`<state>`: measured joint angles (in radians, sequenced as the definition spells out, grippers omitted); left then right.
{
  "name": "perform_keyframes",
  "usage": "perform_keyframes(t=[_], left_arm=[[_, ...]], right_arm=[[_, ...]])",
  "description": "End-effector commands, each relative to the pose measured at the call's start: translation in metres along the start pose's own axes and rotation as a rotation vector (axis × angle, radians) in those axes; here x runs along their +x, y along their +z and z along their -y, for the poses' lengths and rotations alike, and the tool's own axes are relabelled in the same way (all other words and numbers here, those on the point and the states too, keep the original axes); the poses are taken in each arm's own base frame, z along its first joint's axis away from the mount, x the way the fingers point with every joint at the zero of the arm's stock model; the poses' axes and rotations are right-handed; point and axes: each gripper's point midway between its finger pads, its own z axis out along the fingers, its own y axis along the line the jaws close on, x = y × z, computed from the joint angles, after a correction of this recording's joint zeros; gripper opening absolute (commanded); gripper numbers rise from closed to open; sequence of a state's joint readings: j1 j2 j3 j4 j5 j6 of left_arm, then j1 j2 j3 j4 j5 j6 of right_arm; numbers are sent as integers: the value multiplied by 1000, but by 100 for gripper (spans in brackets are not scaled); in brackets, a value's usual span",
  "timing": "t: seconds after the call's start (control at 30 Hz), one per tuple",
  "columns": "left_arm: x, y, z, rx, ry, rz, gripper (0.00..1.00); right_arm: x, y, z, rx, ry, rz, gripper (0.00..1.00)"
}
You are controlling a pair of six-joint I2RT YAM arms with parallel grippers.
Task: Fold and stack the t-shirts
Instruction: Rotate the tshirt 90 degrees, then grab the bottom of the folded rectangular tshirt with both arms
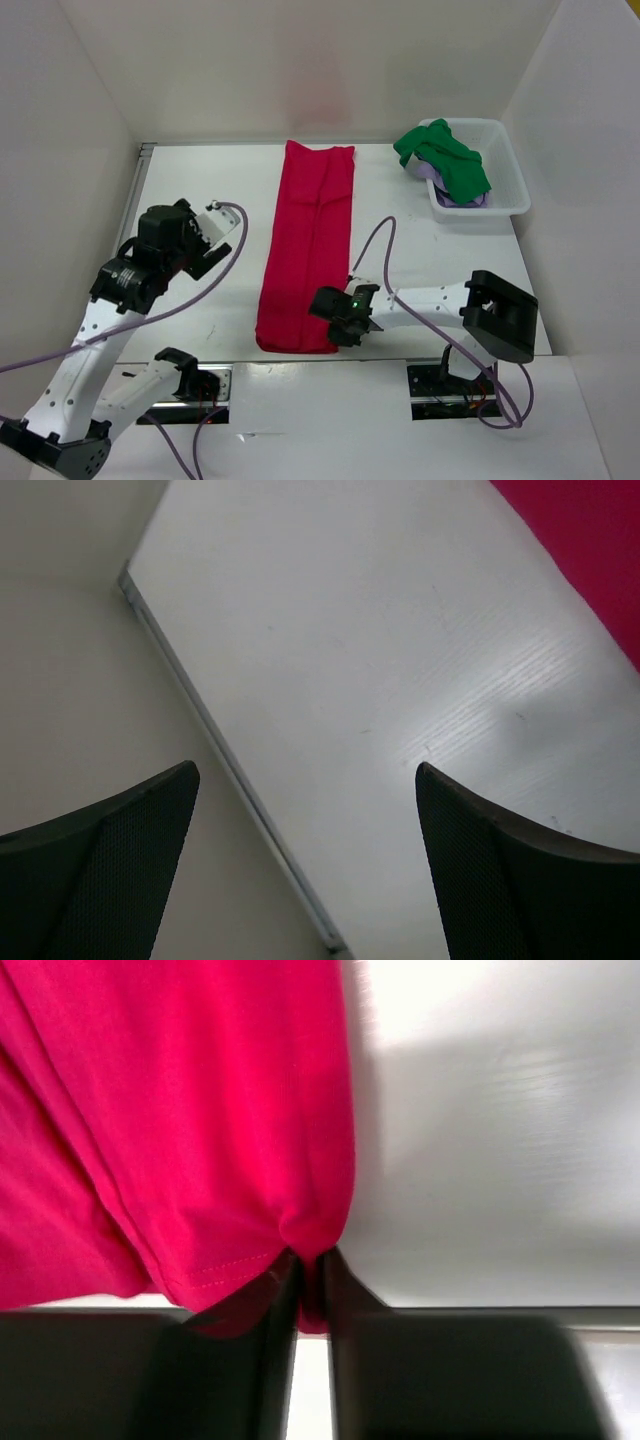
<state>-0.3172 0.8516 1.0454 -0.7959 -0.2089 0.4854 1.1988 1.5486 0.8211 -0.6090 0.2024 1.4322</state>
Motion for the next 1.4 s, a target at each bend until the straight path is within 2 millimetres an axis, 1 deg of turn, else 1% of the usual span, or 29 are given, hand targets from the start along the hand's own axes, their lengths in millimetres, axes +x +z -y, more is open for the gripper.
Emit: perform_keyframes(t=[0.0, 0.03, 0.07, 0.1, 0.13, 0.17, 0.2, 0.23, 0.27, 0.3, 0.33, 0.37, 0.4, 0.43, 0.5, 0.53, 0.6, 0.63, 0.67, 0.77, 0.83, 0.87, 0.9, 0.93, 1.07, 1.1, 1.2, 1.27, 1.37], left_arm=[[-42, -26, -10, 6, 322, 199, 95], [-37, -21, -1, 34, 407, 203, 95], [-41, -29, 3, 29, 497, 258, 96], [-44, -31, 8, 33, 694, 306, 96], [-33, -23, 23, 60, 813, 320, 96], [-34, -36, 24, -3, 915, 392, 96], [-38, -40, 34, -31, 1096, 472, 96], [-37, -42, 44, -54, 1165, 527, 96], [-25, -41, 60, -74, 1226, 582, 96], [-21, -41, 73, -62, 1274, 625, 95], [-22, -44, 93, -33, 1334, 720, 93], [-10, -37, 110, 38, 1351, 740, 93], [-4, -33, 121, 93, 1367, 754, 91], [-2, -25, 136, 185, 1393, 779, 91], [7, -12, 153, 311, 1399, 775, 90], [10, -2, 166, 414, 1409, 772, 88], [3, 0, 176, 492, 1427, 799, 87], [5, 3, 192, 588, 1440, 814, 85], [4, 8, 197, 605, 1462, 808, 83], [20, 23, 220, 738, 1520, 748, 79], [29, 27, 232, 815, 1530, 731, 78], [26, 23, 241, 840, 1529, 777, 78], [29, 22, 248, 867, 1517, 784, 78], [22, 24, 251, 856, 1511, 810, 79], [36, 31, 265, 938, 1502, 765, 78], [48, 38, 264, 977, 1525, 698, 78], [74, 32, 263, 1106, 1543, 597, 75], [77, 30, 262, 1120, 1541, 588, 73], [92, 29, 255, 1120, 1594, 539, 72]], right_arm=[[-8, -1, 24, 52, -49, 0, 21], [-6, -1, 24, 50, -63, -12, 37], [-4, -3, 21, 39, -80, -26, 58], [-4, -3, 22, 38, -111, -27, 66], [-4, -9, 14, 21, -122, -36, 71], [-5, -11, 13, 21, -139, -36, 75], [-8, -18, 8, 0, -160, -32, 75], [-8, -21, 11, 5, -170, -33, 76], [-11, -29, 10, -7, -170, -38, 76], [-14, -32, 9, -23, -159, -48, 76], [-17, -36, 10, -31, -167, -54, 76], [-20, -43, 11, -58, -161, -56, 76], [-25, -44, 14, -66, -137, -76, 76], [-29, -48, 14, -87, -145, -81, 76], [-31, -52, 17, -113, -160, -112, 76], [-39, -53, 19, -123, -174, -105, 76], [-46, -52, 20, -129, -191, -112, 76], [-48, -50, 20, -134, -192, -131, 76], [-49, -48, 19, -146, -226, -136, 76], [-43, -34, 15, -172, -267, -162, 76], [-40, -23, 18, -151, -276, -174, 76], [-38, -21, 22, -141, -264, -181, 76], [-36, -16, 25, -130, -264, -187, 76], [-34, -15, 24, -139, -252, -192, 76], [-30, -11, 28, -147, -226, -203, 76], [-30, -11, 25, -153, -215, -199, 76], [-29, -9, 26, -142, -194, -206, 76], [-27, -12, 26, -131, -194, -214, 76], [-27, -12, 26, -130, -185, -215, 76]])
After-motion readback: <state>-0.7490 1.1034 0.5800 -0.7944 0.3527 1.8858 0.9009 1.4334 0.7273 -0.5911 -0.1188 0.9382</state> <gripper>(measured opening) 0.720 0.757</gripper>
